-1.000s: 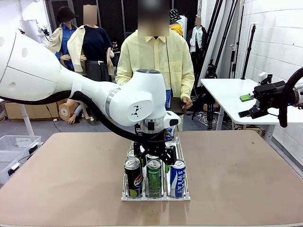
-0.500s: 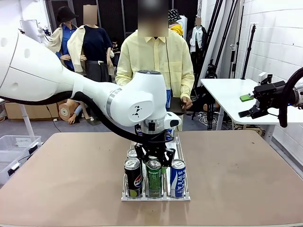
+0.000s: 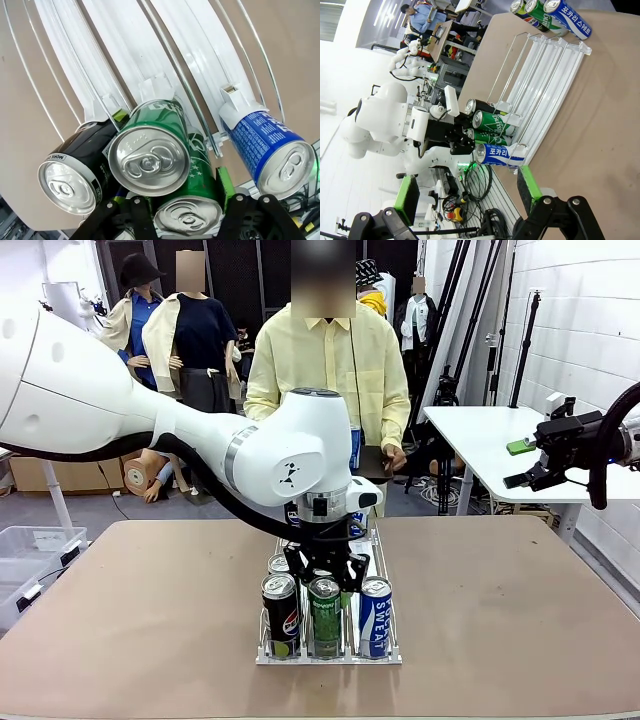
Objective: Retrieve and hand over the desired beverage to the person.
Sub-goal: Pick up another can of the same type that the person held from the Automatic Can Dispenser.
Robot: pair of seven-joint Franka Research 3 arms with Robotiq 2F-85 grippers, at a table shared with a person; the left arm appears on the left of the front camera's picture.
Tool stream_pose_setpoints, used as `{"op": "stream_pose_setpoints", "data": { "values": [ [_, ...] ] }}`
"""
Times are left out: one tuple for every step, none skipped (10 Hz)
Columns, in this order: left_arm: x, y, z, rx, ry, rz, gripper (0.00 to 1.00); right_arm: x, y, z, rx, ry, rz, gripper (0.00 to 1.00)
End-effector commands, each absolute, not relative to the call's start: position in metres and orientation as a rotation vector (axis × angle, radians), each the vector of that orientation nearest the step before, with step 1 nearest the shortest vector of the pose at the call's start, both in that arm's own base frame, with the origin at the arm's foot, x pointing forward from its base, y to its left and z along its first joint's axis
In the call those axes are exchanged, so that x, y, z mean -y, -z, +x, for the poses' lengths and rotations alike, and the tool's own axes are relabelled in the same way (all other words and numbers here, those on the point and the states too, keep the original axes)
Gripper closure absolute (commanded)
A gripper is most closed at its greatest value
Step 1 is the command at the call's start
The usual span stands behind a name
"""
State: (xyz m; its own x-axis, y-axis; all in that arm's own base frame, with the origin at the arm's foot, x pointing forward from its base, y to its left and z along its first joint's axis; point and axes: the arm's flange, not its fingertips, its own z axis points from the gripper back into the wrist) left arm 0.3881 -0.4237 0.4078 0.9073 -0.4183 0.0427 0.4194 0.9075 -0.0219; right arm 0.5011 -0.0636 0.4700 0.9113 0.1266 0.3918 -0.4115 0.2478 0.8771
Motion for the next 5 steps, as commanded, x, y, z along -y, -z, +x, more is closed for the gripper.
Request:
{"op": "stream_pose_setpoints", "data": {
  "values": [
    [0.4242,-0.408,0.3868,0.039,0.435,-0.03,0.7,0.0634,-0.4709,0.5005,0.26,-0.373,1.275,0.0],
    [0.4242,-0.408,0.3868,0.039,0.435,-0.03,0.7,0.0634,-0.4709,0.5005,0.26,-0.373,1.275,0.0],
    [0.4242,-0.408,0.3868,0.039,0.435,-0.03,0.7,0.0634,-0.4709,0.5005,0.26,-0.373,1.275,0.0],
    [0.4242,-0.408,0.3868,0.039,0.435,-0.03,0.7,0.0634,-0.4709,0.5005,0.26,-0.373,1.275,0.0],
    [0.4242,-0.408,0.3868,0.039,0.435,-0.03,0.7,0.0634,-0.4709,0.5005,0.26,-0.373,1.275,0.0]
  ]
}}
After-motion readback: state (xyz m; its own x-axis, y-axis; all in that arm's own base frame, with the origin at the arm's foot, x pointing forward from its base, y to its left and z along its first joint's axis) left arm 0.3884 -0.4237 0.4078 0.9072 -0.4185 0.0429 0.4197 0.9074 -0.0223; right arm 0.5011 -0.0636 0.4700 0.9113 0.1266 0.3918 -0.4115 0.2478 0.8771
